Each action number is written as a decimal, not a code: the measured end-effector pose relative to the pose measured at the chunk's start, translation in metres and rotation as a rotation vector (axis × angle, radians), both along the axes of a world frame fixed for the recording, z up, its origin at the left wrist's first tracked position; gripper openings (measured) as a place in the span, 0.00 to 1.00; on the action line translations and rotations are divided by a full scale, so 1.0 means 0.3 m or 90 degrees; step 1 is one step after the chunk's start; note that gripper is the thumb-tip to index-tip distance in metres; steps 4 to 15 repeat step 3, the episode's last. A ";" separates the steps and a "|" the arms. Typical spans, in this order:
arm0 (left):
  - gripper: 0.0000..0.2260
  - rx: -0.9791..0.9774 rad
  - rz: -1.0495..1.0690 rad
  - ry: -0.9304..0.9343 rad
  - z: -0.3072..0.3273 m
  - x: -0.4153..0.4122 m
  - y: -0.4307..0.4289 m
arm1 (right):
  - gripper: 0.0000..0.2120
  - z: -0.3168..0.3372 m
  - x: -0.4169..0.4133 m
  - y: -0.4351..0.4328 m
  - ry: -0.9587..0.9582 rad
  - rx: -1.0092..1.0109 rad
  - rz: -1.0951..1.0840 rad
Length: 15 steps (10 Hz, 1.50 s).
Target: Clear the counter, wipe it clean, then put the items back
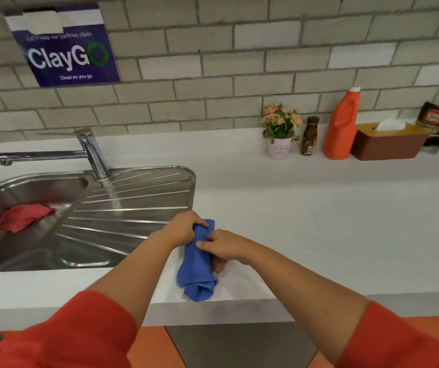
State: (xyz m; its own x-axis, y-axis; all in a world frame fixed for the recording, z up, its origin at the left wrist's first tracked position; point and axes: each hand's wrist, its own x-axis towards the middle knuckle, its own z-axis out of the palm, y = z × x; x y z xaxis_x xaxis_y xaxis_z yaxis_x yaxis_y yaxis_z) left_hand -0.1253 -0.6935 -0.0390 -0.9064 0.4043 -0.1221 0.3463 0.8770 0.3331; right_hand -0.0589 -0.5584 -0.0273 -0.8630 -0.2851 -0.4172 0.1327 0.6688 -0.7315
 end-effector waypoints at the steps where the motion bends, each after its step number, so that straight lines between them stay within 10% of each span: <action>1: 0.24 -0.032 0.005 -0.058 0.046 -0.042 0.000 | 0.12 0.002 -0.022 -0.015 -0.013 0.019 0.023; 15: 0.15 -0.123 0.004 -0.066 0.093 -0.088 0.076 | 0.23 0.016 -0.036 -0.009 -0.061 0.036 0.018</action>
